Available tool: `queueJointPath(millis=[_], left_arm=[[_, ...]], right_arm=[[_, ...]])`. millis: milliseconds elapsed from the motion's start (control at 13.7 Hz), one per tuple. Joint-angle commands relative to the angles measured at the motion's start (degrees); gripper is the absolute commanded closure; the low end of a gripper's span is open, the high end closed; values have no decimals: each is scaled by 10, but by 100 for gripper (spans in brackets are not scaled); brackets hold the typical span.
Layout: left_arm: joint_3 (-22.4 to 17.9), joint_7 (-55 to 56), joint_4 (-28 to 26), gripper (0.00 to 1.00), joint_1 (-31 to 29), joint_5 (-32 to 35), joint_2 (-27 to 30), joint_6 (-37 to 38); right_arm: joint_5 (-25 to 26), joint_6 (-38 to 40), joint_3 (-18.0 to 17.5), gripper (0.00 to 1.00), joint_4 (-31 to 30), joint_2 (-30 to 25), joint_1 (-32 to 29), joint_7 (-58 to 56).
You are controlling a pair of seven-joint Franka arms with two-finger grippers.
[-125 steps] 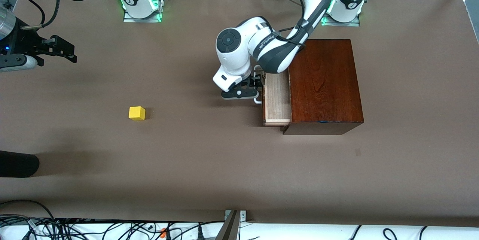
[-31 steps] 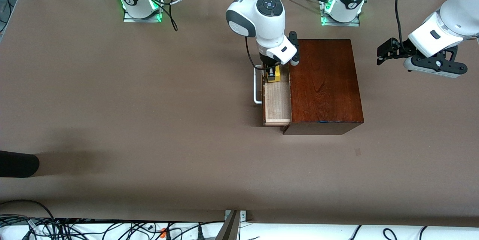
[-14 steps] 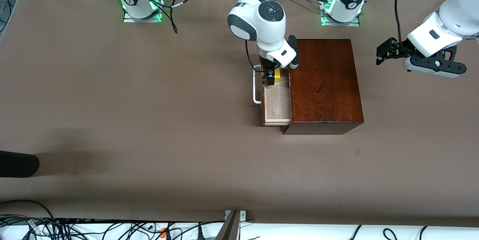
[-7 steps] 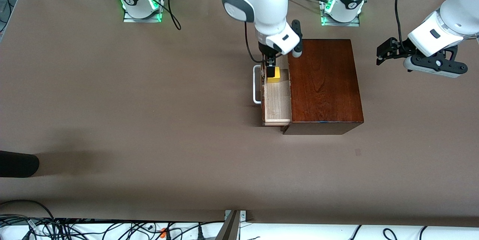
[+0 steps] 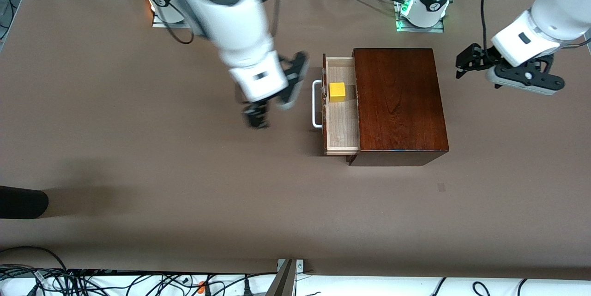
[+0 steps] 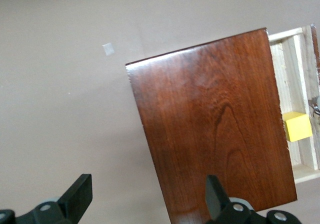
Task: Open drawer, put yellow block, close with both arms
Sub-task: 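Withdraw the right gripper while the left gripper moves toward the drawer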
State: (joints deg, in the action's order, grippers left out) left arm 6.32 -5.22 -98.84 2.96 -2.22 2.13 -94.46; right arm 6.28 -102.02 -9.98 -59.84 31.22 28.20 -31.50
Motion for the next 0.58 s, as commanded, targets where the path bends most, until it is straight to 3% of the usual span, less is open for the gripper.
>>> queueJointPath(millis=[0,146,365,510], left_arm=[[23,-16,28,0,5,-17,-31,30],[69,-17,30,0,9,-16,-62,30],[132,-56,62,0,9,-15,-118,23],[148,-118,104,0,12,-17,-164,23]], right_arm=[[-37,68,-7,0,-12,-40,-76,7],[-63,77,28,0,-21,-62,-114,8],[-114,76,96,0,-117,-138,-129,37],[-115,76,105,0,-171,-176,-153,50]])
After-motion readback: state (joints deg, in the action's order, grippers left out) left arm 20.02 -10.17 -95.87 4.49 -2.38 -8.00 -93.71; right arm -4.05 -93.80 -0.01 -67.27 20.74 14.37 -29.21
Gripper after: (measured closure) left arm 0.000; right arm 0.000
